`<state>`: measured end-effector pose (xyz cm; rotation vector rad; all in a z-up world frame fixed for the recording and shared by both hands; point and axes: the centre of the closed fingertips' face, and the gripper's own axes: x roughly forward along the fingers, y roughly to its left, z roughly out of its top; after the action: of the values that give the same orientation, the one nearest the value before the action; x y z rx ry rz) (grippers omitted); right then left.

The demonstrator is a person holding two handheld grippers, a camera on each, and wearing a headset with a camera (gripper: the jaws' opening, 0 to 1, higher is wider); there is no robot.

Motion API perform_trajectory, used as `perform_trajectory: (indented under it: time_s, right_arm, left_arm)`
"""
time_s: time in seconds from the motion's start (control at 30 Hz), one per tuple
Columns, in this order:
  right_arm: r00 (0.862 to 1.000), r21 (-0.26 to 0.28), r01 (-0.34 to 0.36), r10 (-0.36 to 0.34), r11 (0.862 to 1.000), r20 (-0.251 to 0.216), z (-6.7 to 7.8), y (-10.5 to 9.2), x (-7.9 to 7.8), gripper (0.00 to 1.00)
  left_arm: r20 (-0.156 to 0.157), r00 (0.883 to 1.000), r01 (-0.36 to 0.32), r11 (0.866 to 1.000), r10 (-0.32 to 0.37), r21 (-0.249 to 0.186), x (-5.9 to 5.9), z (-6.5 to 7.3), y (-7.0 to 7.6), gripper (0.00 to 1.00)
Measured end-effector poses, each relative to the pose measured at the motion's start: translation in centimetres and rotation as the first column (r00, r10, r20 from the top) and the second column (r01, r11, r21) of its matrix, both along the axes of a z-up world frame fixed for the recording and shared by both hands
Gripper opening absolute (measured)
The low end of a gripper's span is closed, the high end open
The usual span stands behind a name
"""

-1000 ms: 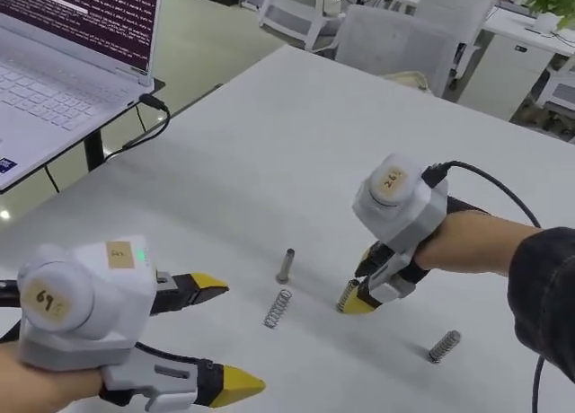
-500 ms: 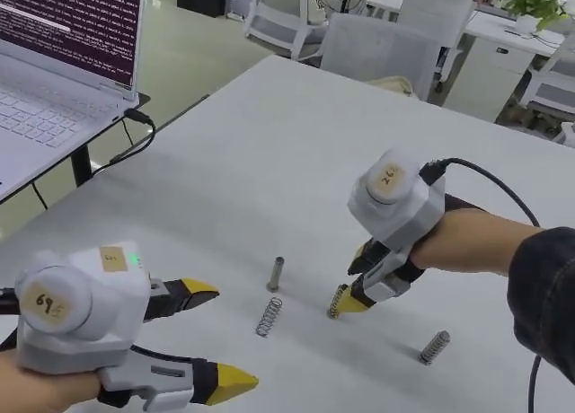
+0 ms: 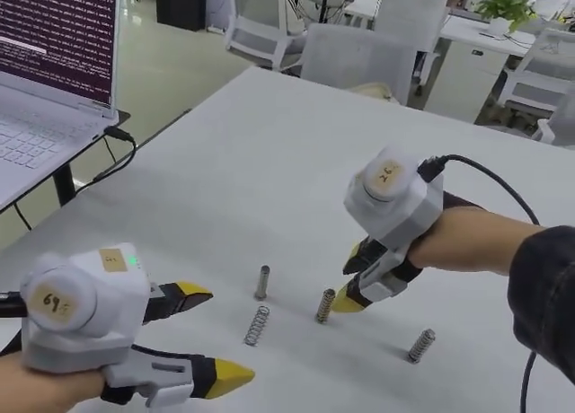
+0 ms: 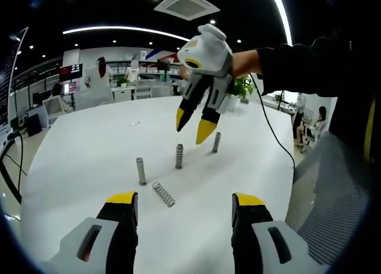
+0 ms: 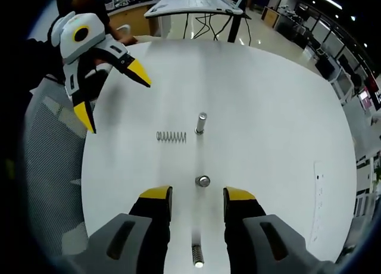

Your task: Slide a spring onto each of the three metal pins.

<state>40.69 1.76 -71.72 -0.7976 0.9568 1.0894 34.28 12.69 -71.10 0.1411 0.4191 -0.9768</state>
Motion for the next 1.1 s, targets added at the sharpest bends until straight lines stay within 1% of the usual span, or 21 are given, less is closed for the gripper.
perform_trajectory:
  time_s: [0.17,0.43,0.53,0.77,0.87,1.1]
  right_arm:
    - [1.000,0.014,0.006,-0.006,1.000,0.014,0.7,-0.1,-0.2,0.32]
    - [0.999,0.037,0.018,-0.020,0.999,0.046,2.2,-0.8,-0.7,0.32]
    - [0.998,0.040,0.022,-0.024,0.999,0.053,2.5,-1.0,-0.9,0.32]
    - [0.997,0.064,0.031,-0.036,0.997,0.070,3.4,-1.5,-2.0,0.32]
    - [0.996,0.070,0.040,-0.045,0.997,0.072,3.6,-1.9,-2.5,0.32]
    - [0.995,0.086,0.056,-0.062,0.995,0.074,3.6,-2.5,-3.7,0.32]
  left_arm:
    - [-0.001,1.000,-0.004,1.000,0.004,0.008,0.5,0.0,-0.2,0.59]
    - [-0.006,1.000,-0.007,1.000,0.008,0.022,1.2,-0.2,-0.9,0.59]
    - [-0.016,1.000,-0.012,1.000,0.013,0.026,1.6,-0.6,-1.0,0.58]
    - [-0.032,0.999,-0.006,0.999,0.008,0.047,2.1,-1.3,-1.6,0.58]
    - [-0.037,0.999,0.002,0.998,0.001,0.064,2.3,-1.8,-2.0,0.58]
    - [-0.061,0.998,-0.007,0.997,0.011,0.071,3.0,-2.5,-2.8,0.57]
